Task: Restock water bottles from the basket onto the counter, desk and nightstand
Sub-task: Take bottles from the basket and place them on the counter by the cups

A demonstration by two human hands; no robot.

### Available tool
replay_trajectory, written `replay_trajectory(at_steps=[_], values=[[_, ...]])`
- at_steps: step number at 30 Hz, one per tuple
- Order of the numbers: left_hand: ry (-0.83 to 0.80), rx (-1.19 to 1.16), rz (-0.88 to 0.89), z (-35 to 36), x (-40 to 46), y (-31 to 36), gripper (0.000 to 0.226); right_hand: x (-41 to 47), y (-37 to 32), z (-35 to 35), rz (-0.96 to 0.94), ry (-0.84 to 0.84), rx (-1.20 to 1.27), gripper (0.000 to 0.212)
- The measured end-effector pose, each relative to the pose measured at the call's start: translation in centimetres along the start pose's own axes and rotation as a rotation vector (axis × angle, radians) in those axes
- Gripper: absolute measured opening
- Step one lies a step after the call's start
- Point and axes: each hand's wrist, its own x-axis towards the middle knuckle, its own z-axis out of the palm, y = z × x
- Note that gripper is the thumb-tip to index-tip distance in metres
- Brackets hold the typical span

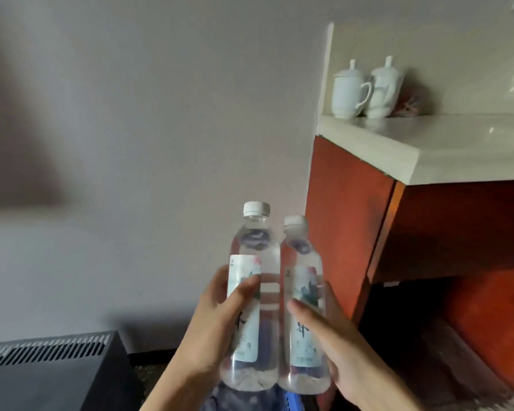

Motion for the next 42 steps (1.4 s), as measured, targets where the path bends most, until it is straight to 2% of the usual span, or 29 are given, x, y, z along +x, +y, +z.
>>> replay_trajectory(at_steps=[2, 7, 11, 13, 16, 19, 23, 27, 30, 32, 39, 42], values=[[-0.039, 0.007, 0.045, 2.2, 0.6, 3.1, 0.045, -1.1, -3.7, -0.5, -0.078, 0.005, 0.029, 0.064], [-0.156, 0.037, 0.151, 7.4, 1.0, 9.0, 0.057, -4.3, -11.1, -2.0, -0.216, 0.064, -0.013, 0.067], [-0.230, 0.012, 0.205, 10.9, 0.4, 11.9, 0.038, -6.4, -14.7, -3.0, -0.297, 0.210, -0.079, 0.041], [-0.263, 0.010, 0.233, 12.7, 0.2, 13.0, 0.037, -7.5, -16.0, -3.6, -0.335, 0.277, -0.097, 0.039], [-0.333, 0.038, 0.283, 15.4, 0.0, 14.5, 0.036, -9.0, -17.9, -4.9, -0.404, 0.327, -0.079, 0.062], [-0.401, 0.061, 0.304, 18.5, 0.4, 15.4, 0.031, -10.2, -19.7, -7.4, -0.450, 0.302, -0.066, 0.084], [-0.461, 0.065, 0.330, 23.3, 2.2, 16.5, 0.028, -10.4, -22.4, -11.9, -0.511, 0.302, -0.077, 0.089], [-0.494, 0.047, 0.371, 29.0, 5.7, 17.0, 0.021, -9.4, -25.9, -17.5, -0.569, 0.287, -0.118, 0.083], [-0.462, 0.049, 0.381, 32.8, 9.0, 16.7, 0.036, -7.8, -28.5, -21.7, -0.576, 0.297, -0.146, 0.076], [-0.466, 0.055, 0.375, 34.9, 11.0, 16.5, 0.035, -6.4, -29.6, -24.3, -0.568, 0.304, -0.131, 0.062], [-0.489, 0.116, 0.364, 38.3, 18.1, 15.3, 0.027, -0.3, -31.2, -30.9, -0.529, 0.301, -0.116, 0.056], [-0.482, 0.162, 0.369, 39.0, 21.7, 14.5, 0.029, 3.1, -31.2, -33.1, -0.504, 0.282, -0.106, 0.038]])
